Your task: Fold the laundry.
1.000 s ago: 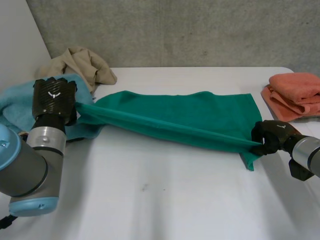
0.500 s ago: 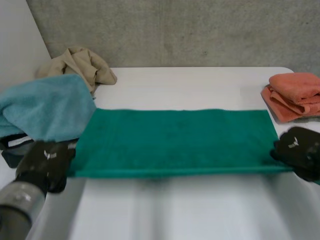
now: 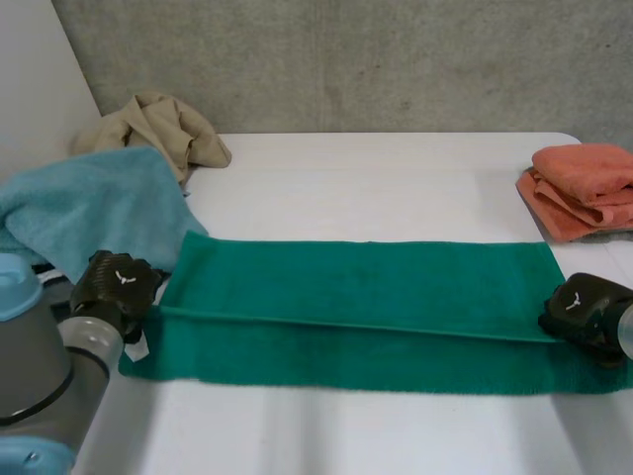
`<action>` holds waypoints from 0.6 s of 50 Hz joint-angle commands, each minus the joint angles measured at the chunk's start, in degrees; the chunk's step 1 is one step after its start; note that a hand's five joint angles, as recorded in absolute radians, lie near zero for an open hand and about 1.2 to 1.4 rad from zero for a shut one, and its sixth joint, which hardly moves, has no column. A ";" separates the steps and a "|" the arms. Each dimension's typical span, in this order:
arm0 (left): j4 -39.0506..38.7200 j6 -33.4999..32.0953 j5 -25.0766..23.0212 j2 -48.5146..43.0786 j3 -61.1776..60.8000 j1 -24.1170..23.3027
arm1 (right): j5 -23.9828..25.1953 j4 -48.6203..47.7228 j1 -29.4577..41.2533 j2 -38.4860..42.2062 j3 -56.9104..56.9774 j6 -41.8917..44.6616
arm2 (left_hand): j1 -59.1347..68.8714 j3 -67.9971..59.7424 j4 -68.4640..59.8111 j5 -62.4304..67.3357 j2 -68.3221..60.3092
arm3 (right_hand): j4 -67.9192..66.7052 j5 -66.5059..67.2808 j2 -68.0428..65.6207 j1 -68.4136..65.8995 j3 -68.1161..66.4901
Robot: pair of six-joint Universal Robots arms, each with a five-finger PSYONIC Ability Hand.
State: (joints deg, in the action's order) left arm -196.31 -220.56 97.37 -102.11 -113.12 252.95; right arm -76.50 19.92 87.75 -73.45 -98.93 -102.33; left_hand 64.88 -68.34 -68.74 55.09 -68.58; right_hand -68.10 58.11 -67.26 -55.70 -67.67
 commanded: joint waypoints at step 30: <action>-14.98 -0.48 3.62 -22.24 23.54 -3.25 | -1.72 -15.70 7.08 21.22 25.18 -8.85 | 15.12 -11.66 -11.26 14.91 -11.42 | -11.90 11.89 -12.74 -24.30 -12.33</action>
State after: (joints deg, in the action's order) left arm -211.18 -220.84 100.60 -117.95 -95.95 250.58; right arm -76.12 5.32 92.52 -58.34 -79.73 -111.33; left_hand 64.88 -68.34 -68.74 55.09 -68.58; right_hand -68.22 59.26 -67.33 -55.73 -67.74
